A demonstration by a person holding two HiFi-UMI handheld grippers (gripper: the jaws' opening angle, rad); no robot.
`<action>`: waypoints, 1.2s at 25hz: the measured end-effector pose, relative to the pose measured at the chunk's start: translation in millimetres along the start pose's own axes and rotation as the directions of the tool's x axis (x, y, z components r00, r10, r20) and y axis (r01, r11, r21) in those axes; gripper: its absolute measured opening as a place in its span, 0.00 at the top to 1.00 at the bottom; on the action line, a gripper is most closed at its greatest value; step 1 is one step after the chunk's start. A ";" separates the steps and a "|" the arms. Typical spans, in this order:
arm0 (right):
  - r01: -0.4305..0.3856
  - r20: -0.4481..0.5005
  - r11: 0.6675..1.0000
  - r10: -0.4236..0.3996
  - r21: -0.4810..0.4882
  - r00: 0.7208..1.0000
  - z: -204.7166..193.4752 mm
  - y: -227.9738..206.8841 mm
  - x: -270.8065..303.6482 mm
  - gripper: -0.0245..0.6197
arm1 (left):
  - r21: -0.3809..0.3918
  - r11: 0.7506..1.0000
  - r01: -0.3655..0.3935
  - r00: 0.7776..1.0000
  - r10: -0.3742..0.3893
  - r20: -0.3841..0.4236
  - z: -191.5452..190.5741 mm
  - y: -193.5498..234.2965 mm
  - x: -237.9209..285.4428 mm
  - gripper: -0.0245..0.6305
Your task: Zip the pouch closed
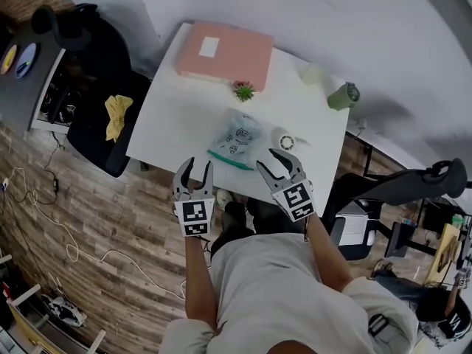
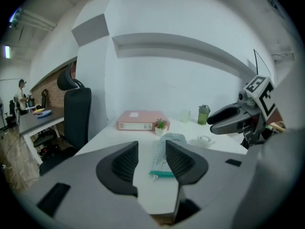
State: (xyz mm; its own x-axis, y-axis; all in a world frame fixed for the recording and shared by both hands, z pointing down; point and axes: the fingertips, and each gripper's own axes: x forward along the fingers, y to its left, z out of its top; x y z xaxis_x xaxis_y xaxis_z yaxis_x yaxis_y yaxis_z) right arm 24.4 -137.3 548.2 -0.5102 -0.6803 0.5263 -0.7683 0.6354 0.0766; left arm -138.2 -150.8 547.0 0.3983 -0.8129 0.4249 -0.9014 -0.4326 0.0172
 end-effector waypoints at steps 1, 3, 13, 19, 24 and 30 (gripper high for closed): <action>0.013 0.030 1.000 -0.013 -0.004 0.999 12.9 -1.2 -4.4 0.68 | 0.006 1.000 -0.002 1.000 0.002 0.028 11.5 0.0 -4.8 0.68; 0.040 0.086 0.999 -0.039 -0.011 0.996 36.2 -3.9 -14.0 0.65 | 0.019 1.000 -0.007 0.997 0.005 0.082 33.9 -0.2 -15.0 0.65; 0.138 0.333 0.990 -0.124 -0.019 0.935 133.0 -8.4 -68.9 0.54 | 0.053 0.997 -0.058 0.949 0.039 0.314 123.6 0.6 -66.6 0.54; 0.207 0.414 0.978 -0.190 0.004 0.890 154.2 -10.5 -84.5 0.51 | 0.022 0.997 -0.077 0.920 0.062 0.386 146.3 -0.4 -81.8 0.51; 0.211 0.417 0.978 -0.196 0.011 0.887 154.8 -7.6 -85.9 0.51 | 0.016 0.997 -0.074 0.919 0.062 0.390 149.6 -1.8 -84.1 0.51; 0.229 0.412 0.973 -0.211 0.005 0.887 156.1 -10.5 -86.1 0.51 | 0.024 0.998 -0.060 0.918 0.046 0.394 153.1 -0.8 -81.5 0.51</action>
State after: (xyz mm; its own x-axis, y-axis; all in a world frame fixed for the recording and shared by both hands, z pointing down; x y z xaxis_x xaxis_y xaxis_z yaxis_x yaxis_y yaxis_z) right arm 16.0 -142.4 369.9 -0.4492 -0.8876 0.1019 -0.8668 0.4606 0.1910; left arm -143.9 -143.8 373.8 0.3912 -0.9197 0.0345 -0.9194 -0.3922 -0.0306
